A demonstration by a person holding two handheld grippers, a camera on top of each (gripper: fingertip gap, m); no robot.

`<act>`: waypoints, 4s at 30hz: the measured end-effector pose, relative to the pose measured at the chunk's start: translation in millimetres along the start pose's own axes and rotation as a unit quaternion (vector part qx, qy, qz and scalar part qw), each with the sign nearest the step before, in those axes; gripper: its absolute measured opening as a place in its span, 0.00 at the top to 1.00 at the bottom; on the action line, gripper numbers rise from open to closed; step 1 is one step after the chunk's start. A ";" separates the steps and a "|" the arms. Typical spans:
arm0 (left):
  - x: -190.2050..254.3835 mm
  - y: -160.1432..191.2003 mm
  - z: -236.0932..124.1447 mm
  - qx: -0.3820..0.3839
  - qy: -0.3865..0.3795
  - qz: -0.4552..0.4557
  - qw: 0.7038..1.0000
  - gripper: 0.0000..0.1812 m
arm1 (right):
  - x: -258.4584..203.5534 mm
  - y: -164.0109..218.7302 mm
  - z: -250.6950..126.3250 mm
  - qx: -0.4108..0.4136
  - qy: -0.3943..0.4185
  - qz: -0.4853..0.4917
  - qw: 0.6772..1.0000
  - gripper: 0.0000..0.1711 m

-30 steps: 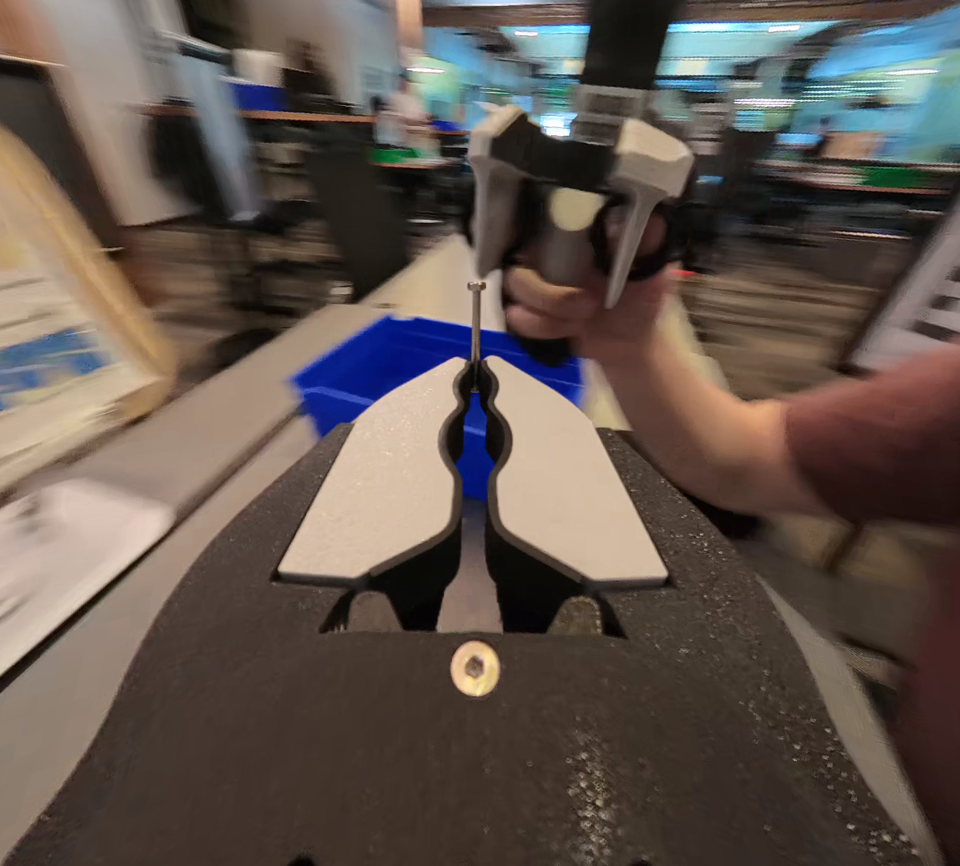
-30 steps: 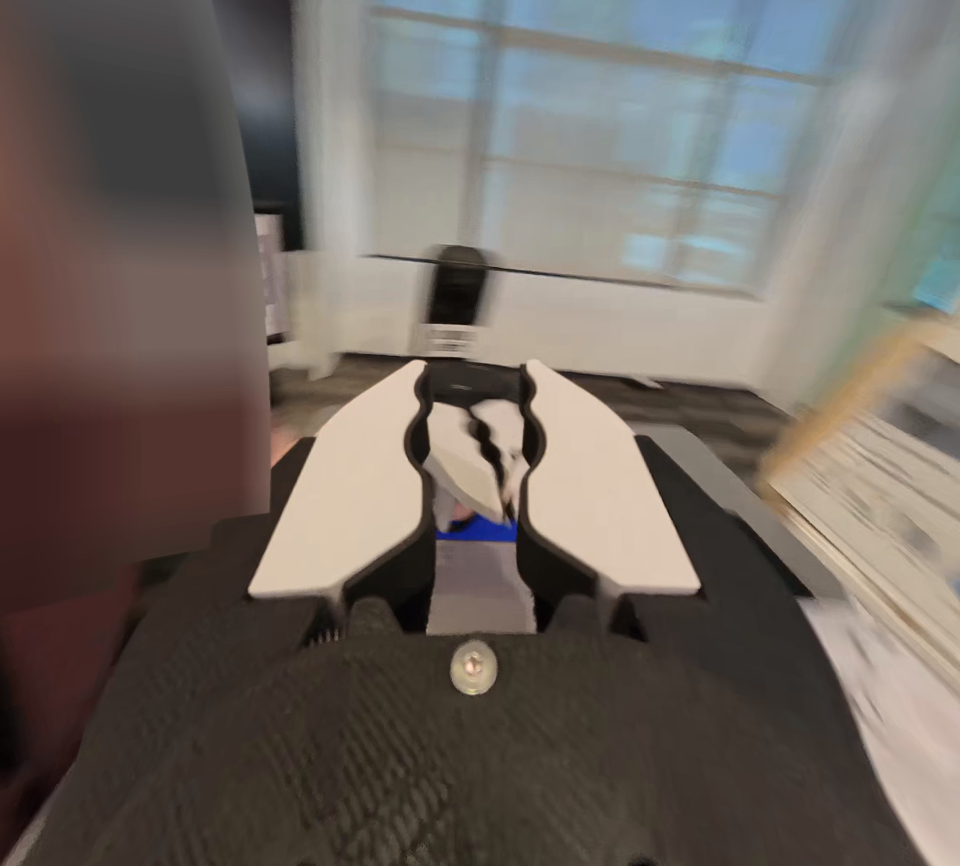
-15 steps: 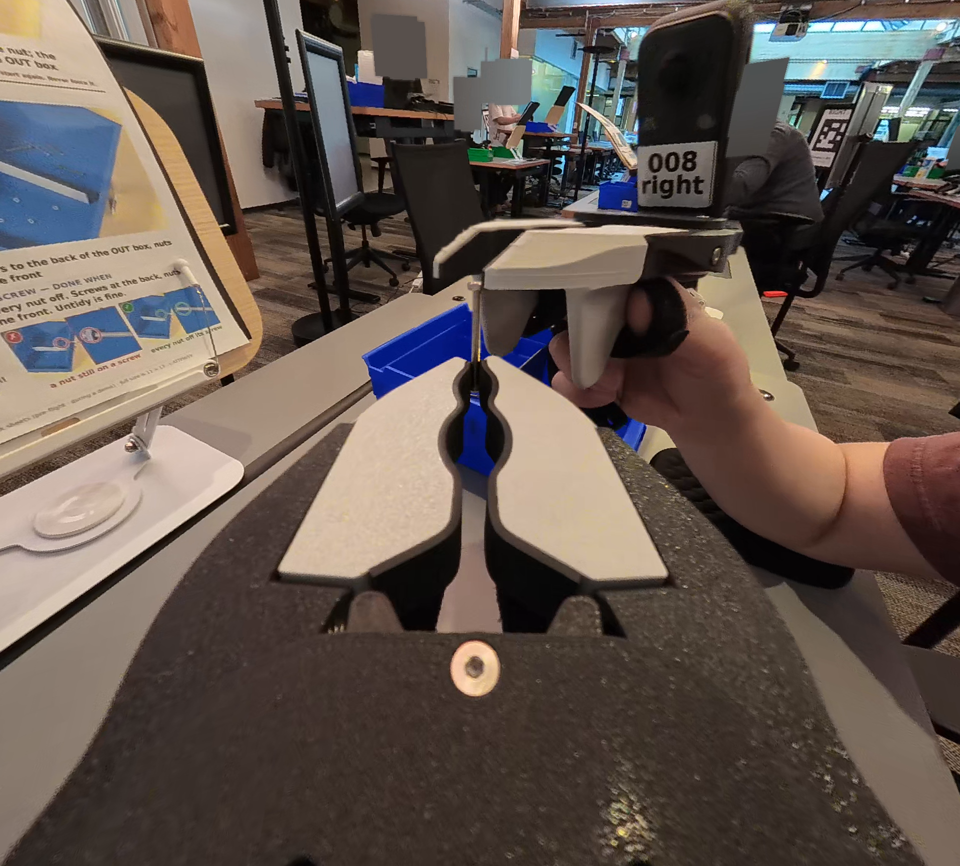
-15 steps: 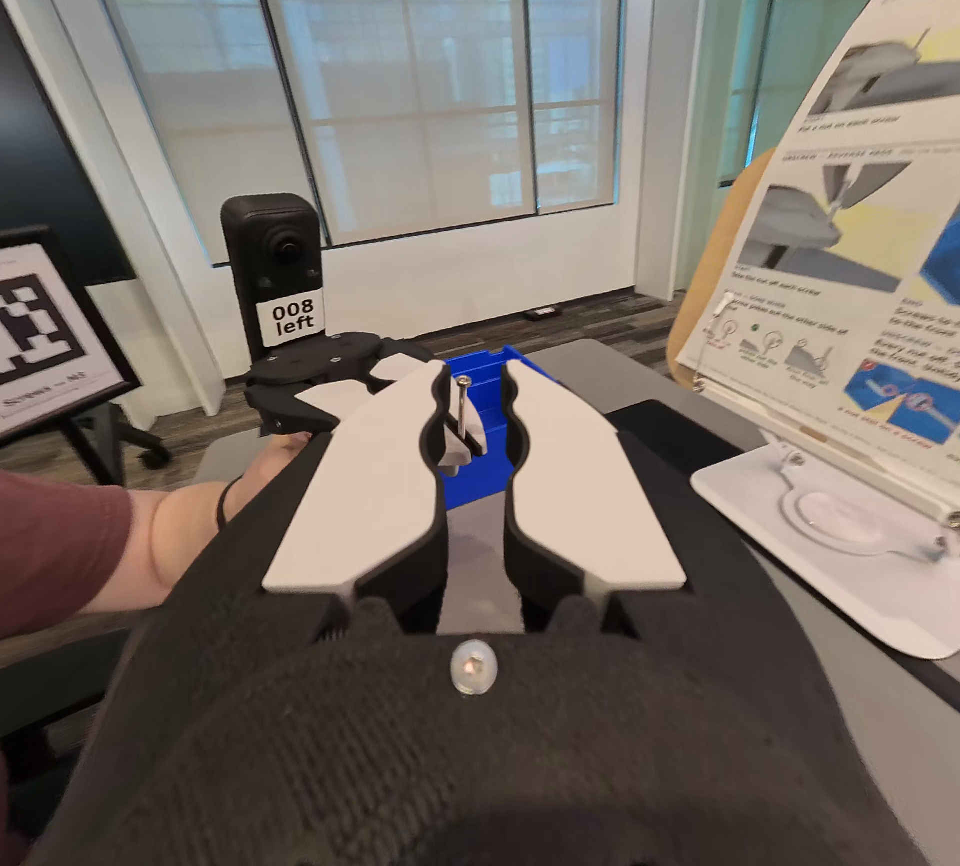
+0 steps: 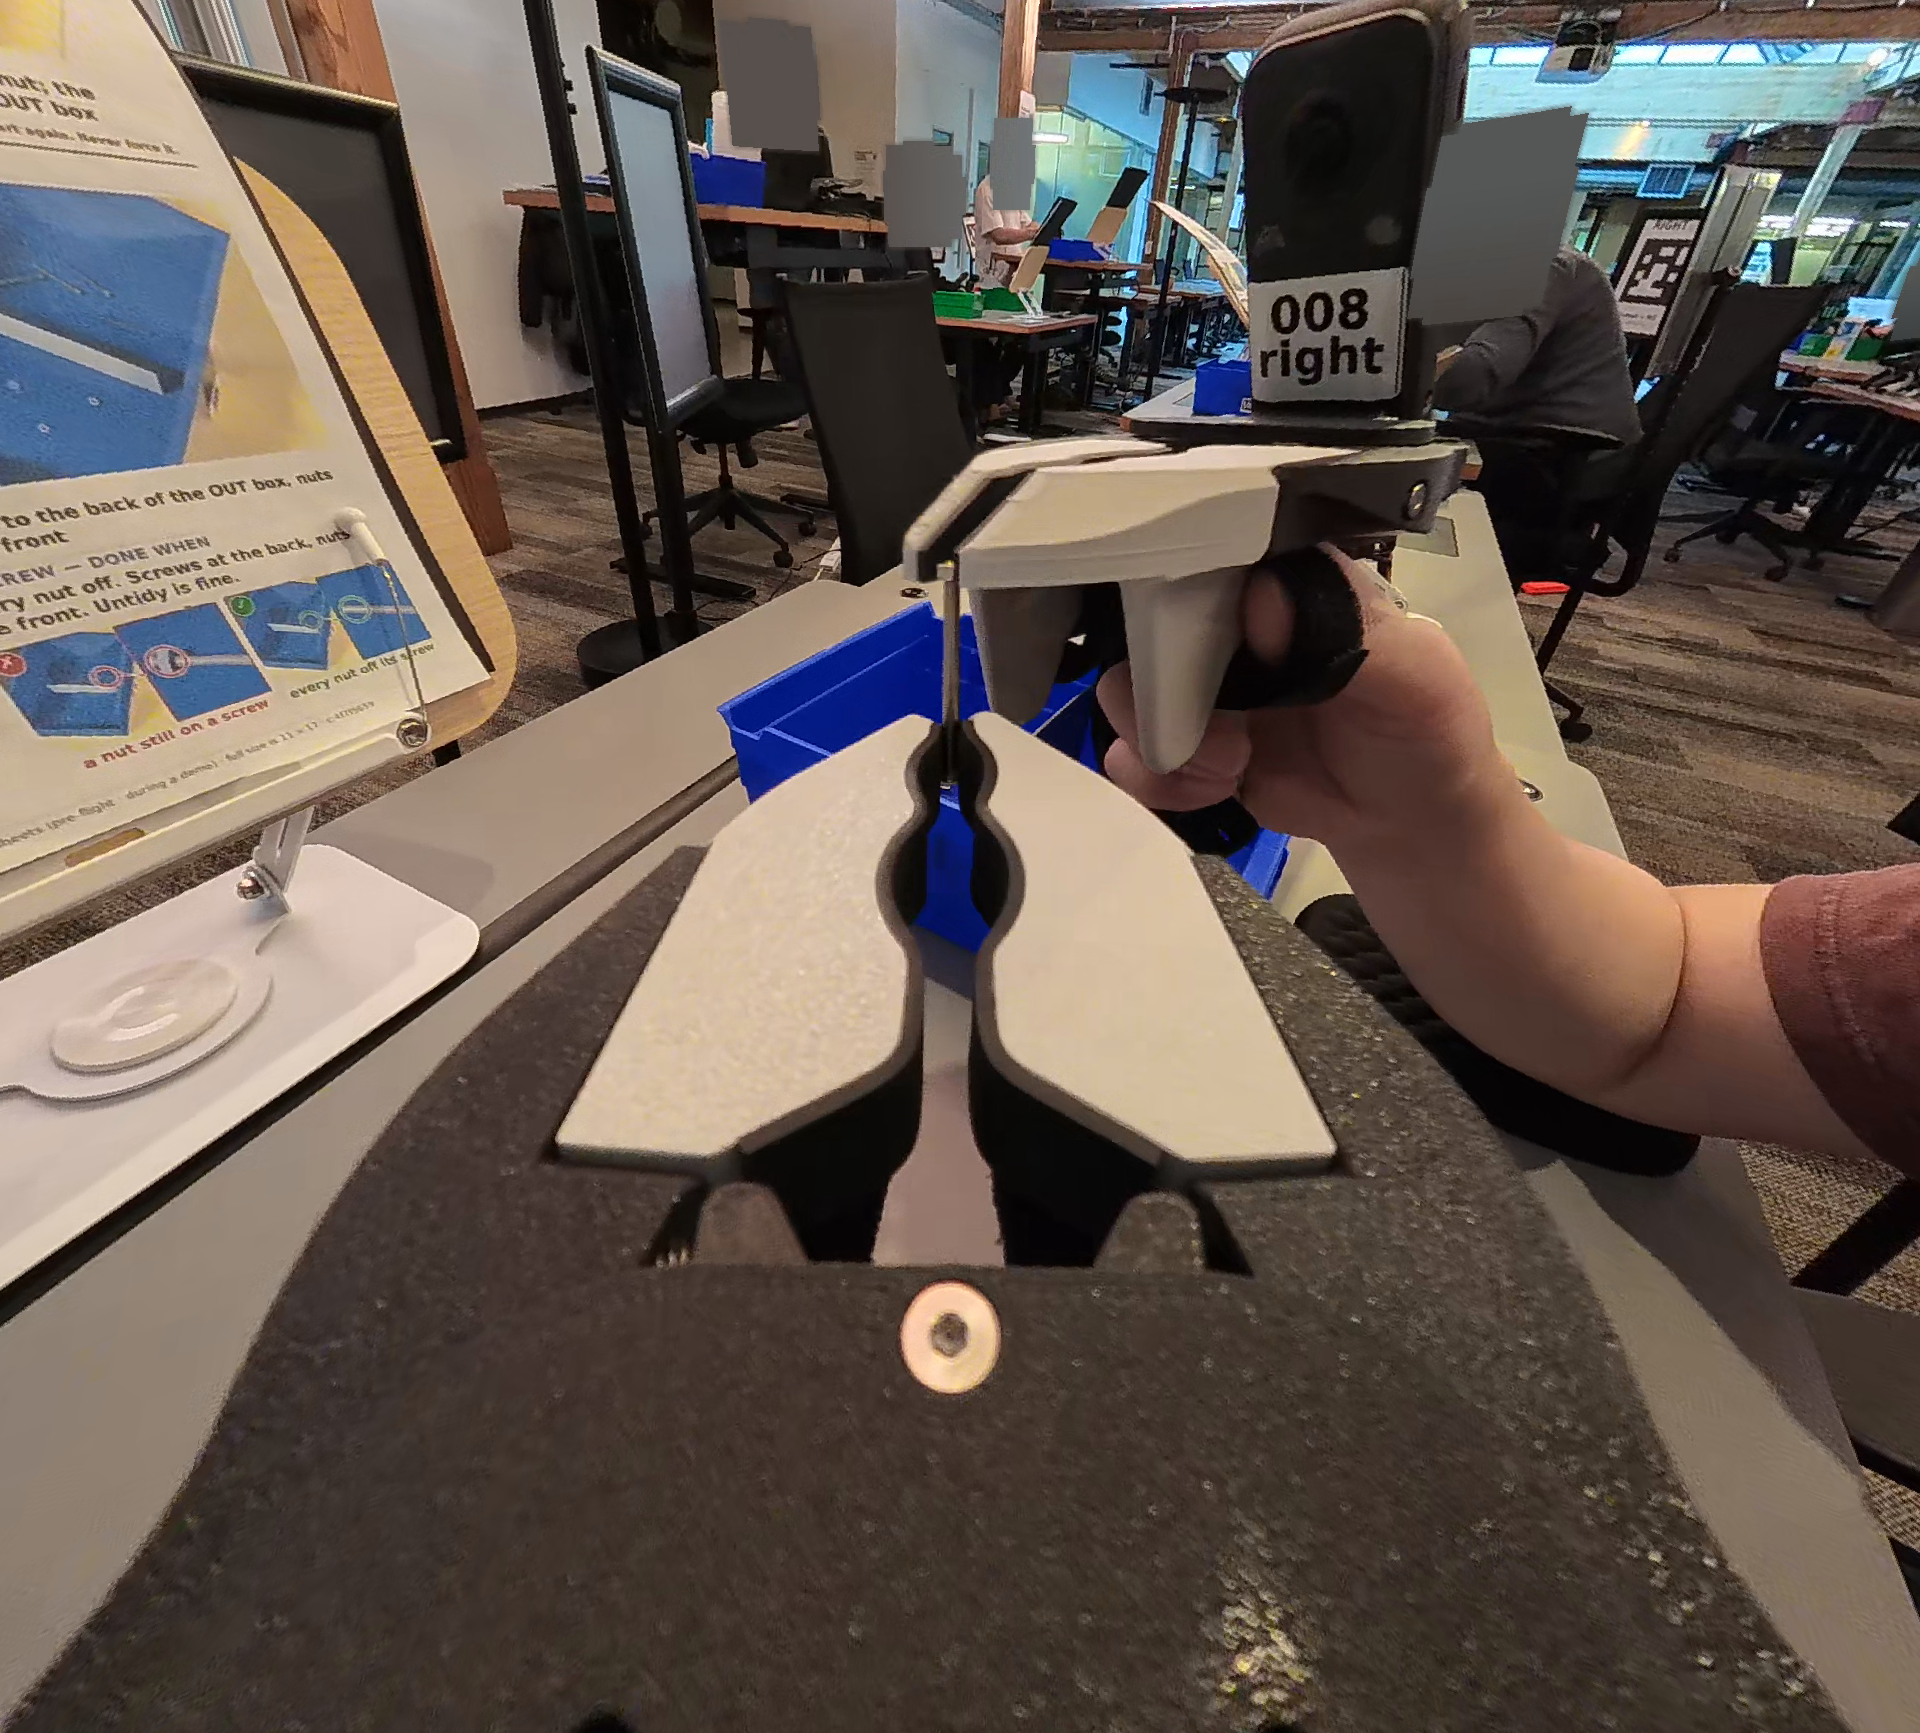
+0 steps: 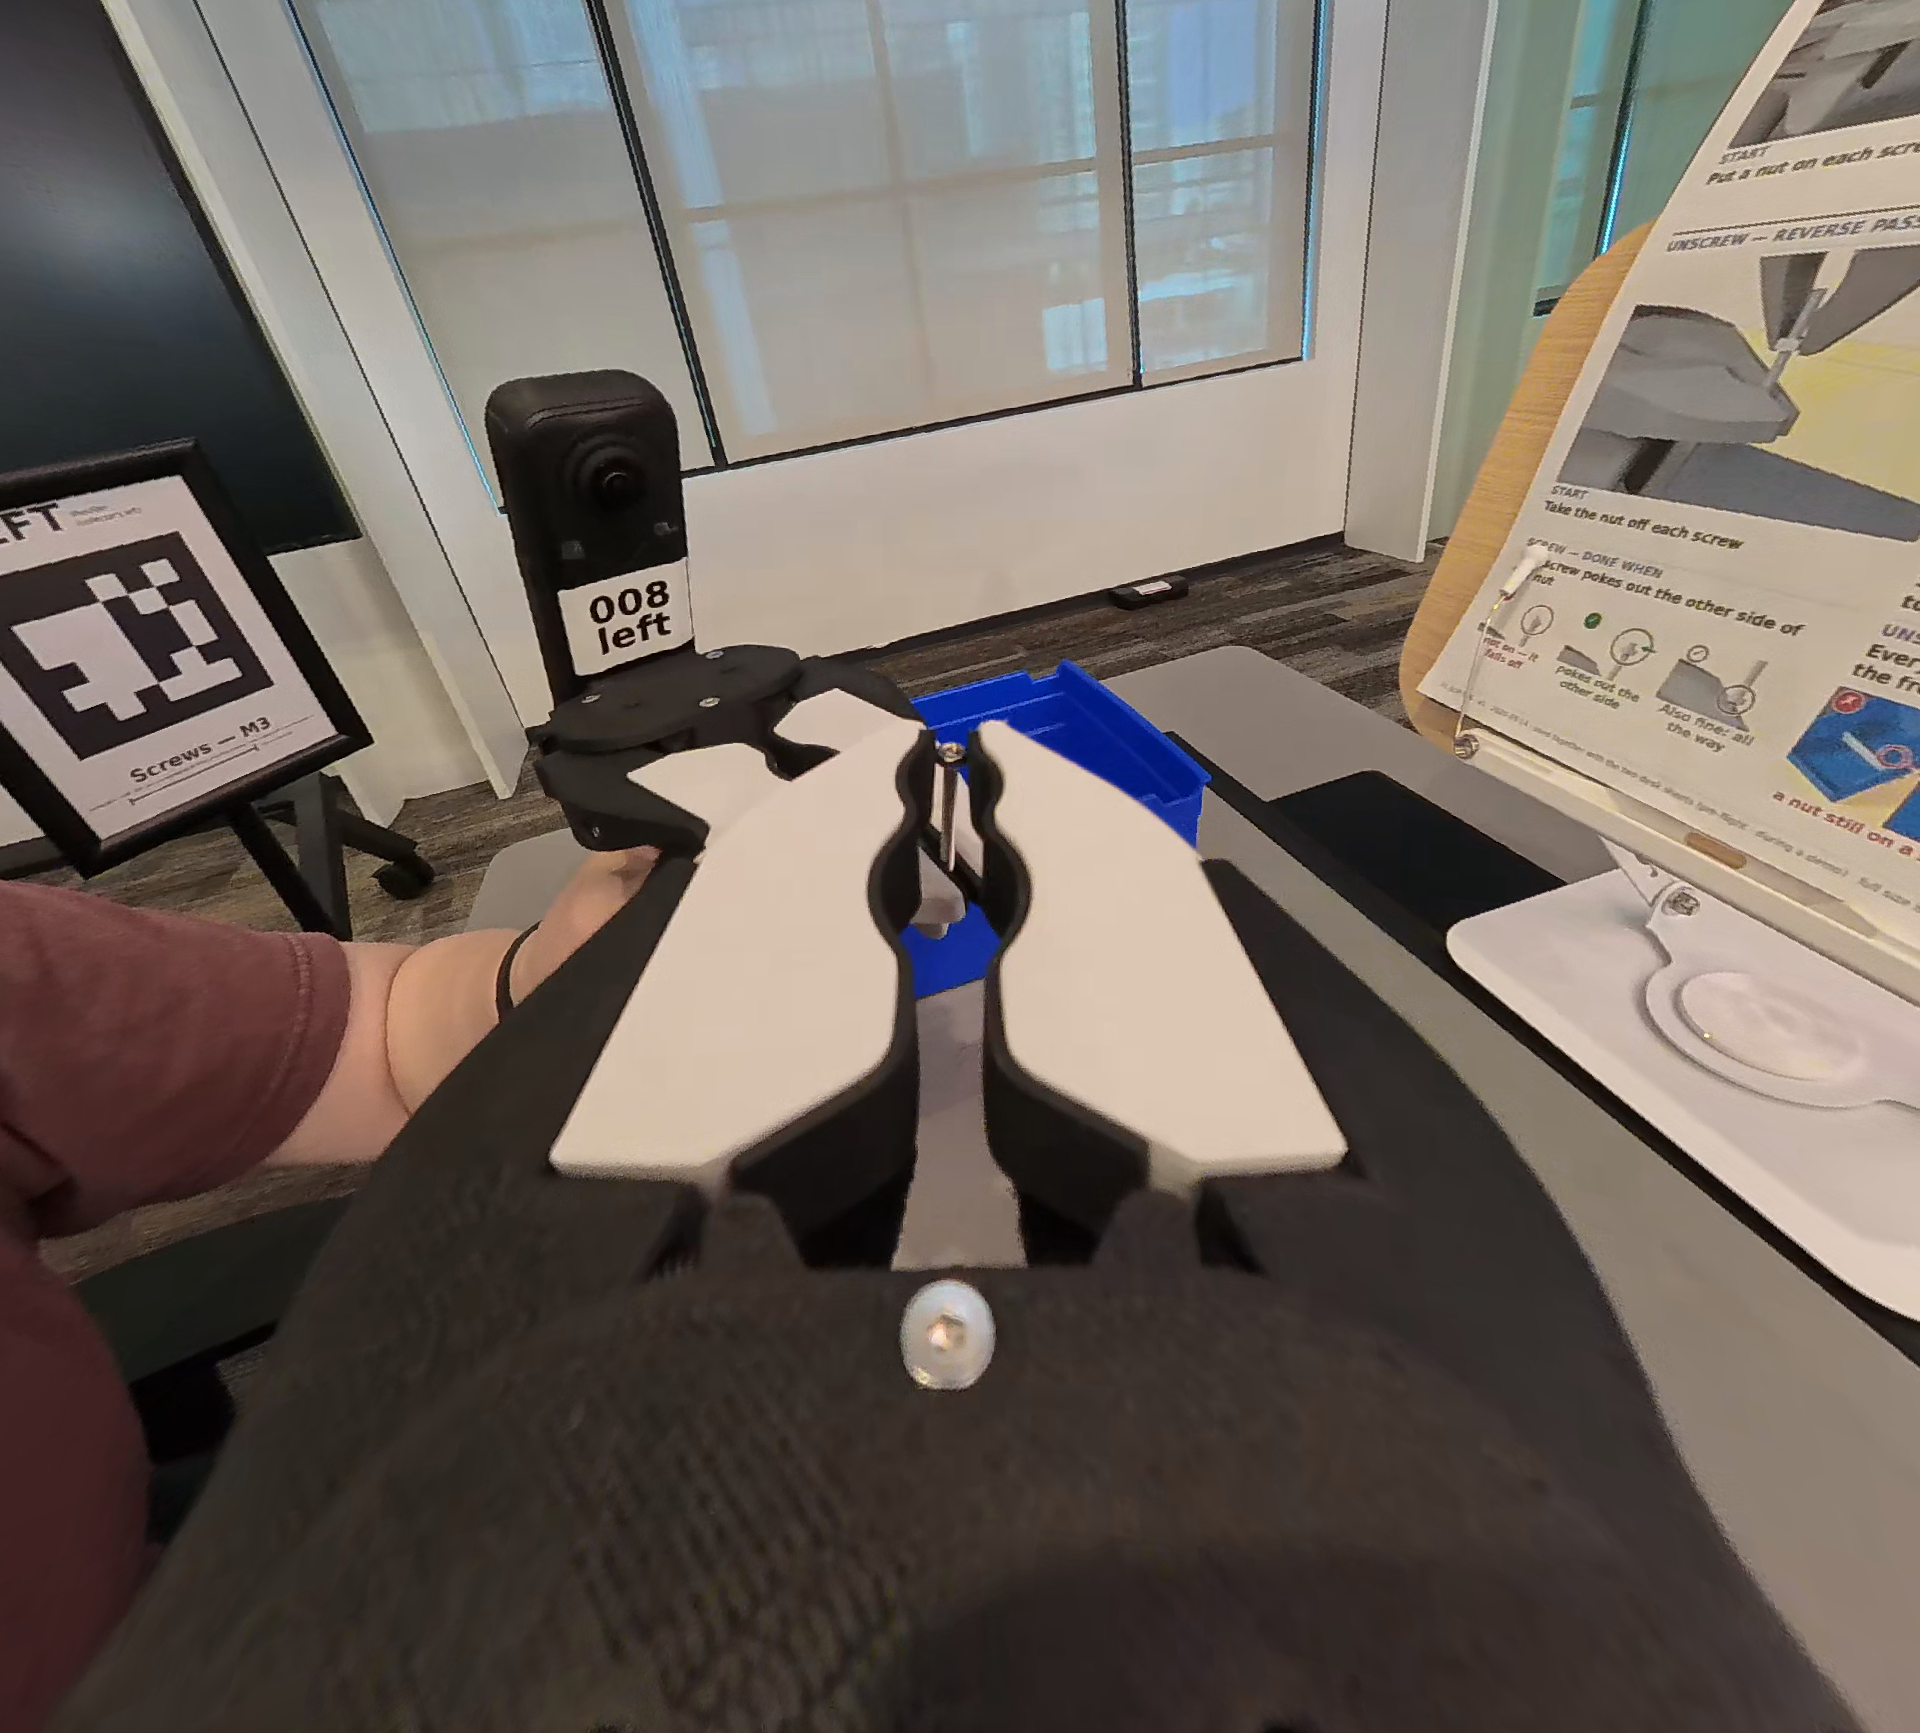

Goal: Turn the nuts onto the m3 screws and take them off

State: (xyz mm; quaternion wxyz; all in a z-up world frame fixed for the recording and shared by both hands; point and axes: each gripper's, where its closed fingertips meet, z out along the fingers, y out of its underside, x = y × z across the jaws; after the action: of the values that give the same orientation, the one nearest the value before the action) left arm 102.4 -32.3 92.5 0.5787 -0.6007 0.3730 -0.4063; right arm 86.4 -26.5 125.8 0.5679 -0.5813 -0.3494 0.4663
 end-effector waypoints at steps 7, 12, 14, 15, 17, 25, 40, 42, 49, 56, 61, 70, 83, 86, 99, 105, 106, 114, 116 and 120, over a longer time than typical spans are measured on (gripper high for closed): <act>15.9 -6.0 -2.1 0.001 0.068 -0.017 0.998 0.99 | -11.6 -5.1 -6.2 -0.001 -0.084 0.023 0.996 0.97; 48.5 -12.7 -8.7 -0.002 0.205 -0.070 0.976 0.99 | -38.4 -11.2 -22.3 0.009 -0.241 0.050 0.969 0.97; 58.7 -12.8 -10.3 -0.004 0.243 -0.085 0.966 0.99 | -46.4 -11.3 -27.7 0.016 -0.288 0.058 0.956 0.97; 63.8 -13.5 -11.5 -0.003 0.264 -0.094 0.960 0.99 | -50.6 -11.6 -30.3 0.021 -0.313 0.064 0.947 0.97; 74.2 -14.3 -14.7 -0.006 0.308 -0.120 0.944 0.99 | -58.7 -12.1 -35.8 0.031 -0.359 0.077 0.930 0.97; 99.9 -8.2 -22.4 -0.033 0.411 -0.170 0.895 0.99 | -73.6 -17.0 -54.4 0.069 -0.467 0.113 0.874 0.97; 80.3 -10.8 -27.2 -0.062 0.296 -0.036 0.952 0.99 | 103.0 134.0 -248.9 -0.505 0.067 -0.045 0.859 0.96; 79.7 -10.6 -27.4 -0.063 0.298 -0.040 0.952 0.99 | 101.2 147.7 -249.2 -0.516 0.037 -0.022 0.855 0.96; 75.8 -8.1 -25.7 -0.066 0.294 -0.046 0.952 0.99 | 101.3 177.0 -251.3 -0.557 0.013 0.048 0.829 0.93; 72.9 -3.8 -22.0 -0.074 0.277 -0.035 0.957 0.99 | 107.4 170.4 -243.9 -0.538 0.019 0.051 0.841 0.89; 62.7 7.1 -10.5 -0.085 0.234 -0.019 0.968 0.99 | 73.0 88.1 -187.3 -0.371 -0.021 -0.110 0.922 0.85; 51.6 7.5 -2.0 -0.064 0.187 -0.008 0.980 0.99 | -23.2 -8.6 -54.8 -0.099 -0.154 -0.072 0.980 0.84; 43.7 -1.3 -4.7 -0.038 0.182 -0.038 0.982 0.97 | -39.0 17.5 -19.2 -0.089 -0.224 -0.033 0.970 0.98; 36.1 3.9 -2.1 -0.055 0.161 -0.033 0.985 0.89 | -32.2 8.0 -25.5 -0.068 -0.230 -0.002 0.971 0.98; -26.1 -6.4 -45.0 -0.145 0.006 0.021 0.989 0.88 | 239.6 131.2 -237.2 -0.441 0.400 0.091 0.798 0.98; -68.3 -38.7 -113.7 -0.142 -0.124 0.019 0.982 0.89 | 248.7 175.8 -248.1 -0.532 0.388 0.109 0.745 0.97; -75.6 -40.6 -124.8 -0.145 -0.147 0.014 0.978 0.89 | 248.7 178.2 -247.2 -0.535 0.385 0.112 0.744 0.97; -107.9 -45.4 -171.3 -0.154 -0.240 0.005 0.958 0.89 | 248.6 187.3 -253.0 -0.558 0.381 0.114 0.728 0.97; -114.9 -42.6 -182.3 -0.168 -0.263 0.006 0.950 0.89 | 249.3 187.4 -254.0 -0.558 0.384 0.114 0.727 0.97; -126.8 -29.3 -207.0 -0.201 -0.291 -0.026 0.935 0.88 | 253.6 182.2 -258.0 -0.557 0.404 0.097 0.719 0.89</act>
State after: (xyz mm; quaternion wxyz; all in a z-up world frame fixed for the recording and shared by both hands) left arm -138.3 4.4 114.7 0.5181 -0.8059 0.2468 -0.1454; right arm 387.6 104.5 -111.4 0.1810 -0.9565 -0.2255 -0.0390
